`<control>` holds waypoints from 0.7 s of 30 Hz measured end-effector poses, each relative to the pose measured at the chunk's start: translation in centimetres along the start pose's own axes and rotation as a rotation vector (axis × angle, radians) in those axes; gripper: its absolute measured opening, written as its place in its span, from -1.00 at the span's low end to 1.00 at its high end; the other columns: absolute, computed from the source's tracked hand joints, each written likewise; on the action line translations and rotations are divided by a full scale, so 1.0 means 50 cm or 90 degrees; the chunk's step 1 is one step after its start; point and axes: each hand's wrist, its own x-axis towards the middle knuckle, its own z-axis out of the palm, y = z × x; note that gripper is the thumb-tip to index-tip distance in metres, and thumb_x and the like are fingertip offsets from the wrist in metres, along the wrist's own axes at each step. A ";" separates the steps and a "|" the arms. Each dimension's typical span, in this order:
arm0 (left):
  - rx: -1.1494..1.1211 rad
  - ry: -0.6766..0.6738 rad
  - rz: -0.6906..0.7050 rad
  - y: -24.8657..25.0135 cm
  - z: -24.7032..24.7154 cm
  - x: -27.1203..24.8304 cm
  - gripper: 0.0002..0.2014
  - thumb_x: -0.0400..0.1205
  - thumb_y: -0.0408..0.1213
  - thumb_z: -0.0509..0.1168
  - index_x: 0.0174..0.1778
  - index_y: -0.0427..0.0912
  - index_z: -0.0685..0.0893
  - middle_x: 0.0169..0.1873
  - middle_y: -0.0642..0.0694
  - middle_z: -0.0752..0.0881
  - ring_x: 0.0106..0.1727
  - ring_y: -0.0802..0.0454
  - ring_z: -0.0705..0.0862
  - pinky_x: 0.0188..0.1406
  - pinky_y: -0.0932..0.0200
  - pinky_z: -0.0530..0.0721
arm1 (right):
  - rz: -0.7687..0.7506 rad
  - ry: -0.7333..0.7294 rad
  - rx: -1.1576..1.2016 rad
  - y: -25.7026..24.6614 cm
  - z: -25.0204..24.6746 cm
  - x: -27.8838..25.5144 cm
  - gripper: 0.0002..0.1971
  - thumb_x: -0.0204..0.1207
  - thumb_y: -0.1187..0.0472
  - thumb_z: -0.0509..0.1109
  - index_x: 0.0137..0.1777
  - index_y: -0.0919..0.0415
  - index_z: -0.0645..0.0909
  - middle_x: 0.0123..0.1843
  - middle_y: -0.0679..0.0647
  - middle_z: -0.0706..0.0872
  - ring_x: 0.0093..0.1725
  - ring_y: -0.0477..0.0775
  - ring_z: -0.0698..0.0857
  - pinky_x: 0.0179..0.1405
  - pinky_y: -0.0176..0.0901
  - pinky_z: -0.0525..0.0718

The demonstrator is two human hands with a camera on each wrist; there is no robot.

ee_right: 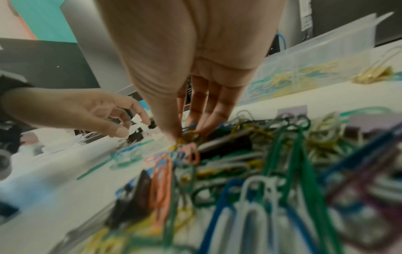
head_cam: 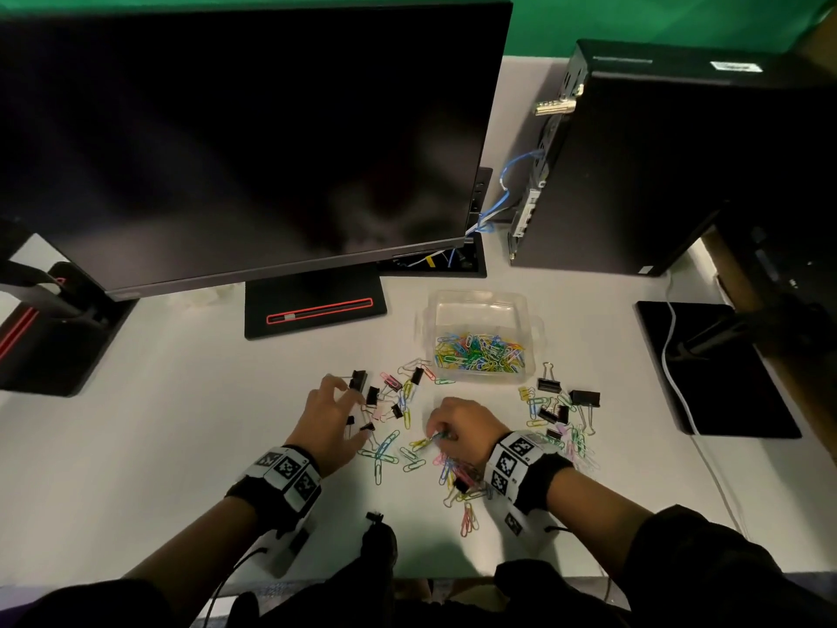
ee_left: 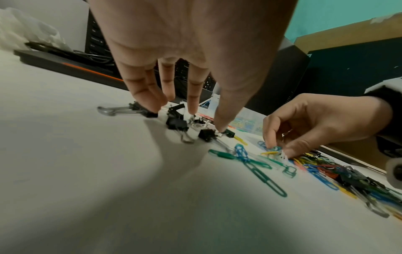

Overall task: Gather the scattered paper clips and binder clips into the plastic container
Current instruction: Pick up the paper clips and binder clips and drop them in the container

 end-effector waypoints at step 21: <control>0.045 -0.214 0.104 0.094 0.047 0.018 -0.68 0.64 -0.32 0.20 0.34 -0.17 0.51 0.27 -0.13 0.55 0.30 -0.03 0.53 0.27 0.18 0.45 | 0.143 0.370 0.165 0.098 -0.208 0.005 -0.79 0.40 0.37 0.41 0.00 0.14 0.65 -0.15 -0.01 0.65 -0.39 0.02 0.58 -0.27 -0.21 0.63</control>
